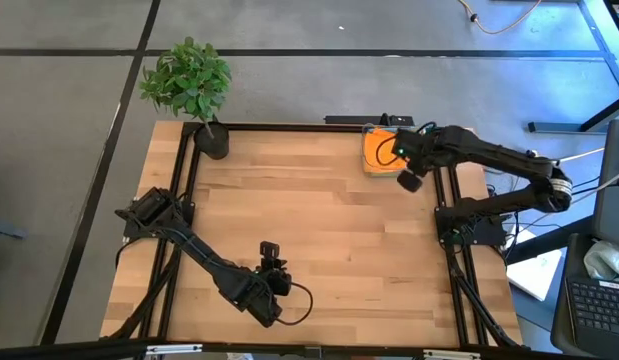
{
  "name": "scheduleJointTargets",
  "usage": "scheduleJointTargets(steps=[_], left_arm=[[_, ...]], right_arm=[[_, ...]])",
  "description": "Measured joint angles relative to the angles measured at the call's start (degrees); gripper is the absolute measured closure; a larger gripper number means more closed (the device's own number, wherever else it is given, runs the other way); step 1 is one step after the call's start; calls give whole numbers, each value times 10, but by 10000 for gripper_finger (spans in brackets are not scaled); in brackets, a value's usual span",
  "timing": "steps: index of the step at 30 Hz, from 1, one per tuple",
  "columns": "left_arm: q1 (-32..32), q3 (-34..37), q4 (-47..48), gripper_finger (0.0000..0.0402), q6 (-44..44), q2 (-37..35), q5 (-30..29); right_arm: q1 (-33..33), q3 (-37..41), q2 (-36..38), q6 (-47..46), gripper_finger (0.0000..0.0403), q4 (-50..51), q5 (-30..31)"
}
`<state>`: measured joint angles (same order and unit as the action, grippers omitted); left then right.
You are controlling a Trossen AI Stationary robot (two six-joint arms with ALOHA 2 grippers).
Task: Fold microfiber towels
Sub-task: Put the orange microfiber towel into the transparent bin
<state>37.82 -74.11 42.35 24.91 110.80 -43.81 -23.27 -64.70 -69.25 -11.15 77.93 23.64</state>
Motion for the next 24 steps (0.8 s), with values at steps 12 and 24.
scheduleJointTargets(steps=[12, 24], left_arm=[[5, 0, 1, 311, 0, 0, 0], [-2, 0, 1, 311, -60, 0, -8]], right_arm=[[-152, 4, -16, -65, 301, -78, -68], [-175, 4, -28, -133, 231, -63, -72]])
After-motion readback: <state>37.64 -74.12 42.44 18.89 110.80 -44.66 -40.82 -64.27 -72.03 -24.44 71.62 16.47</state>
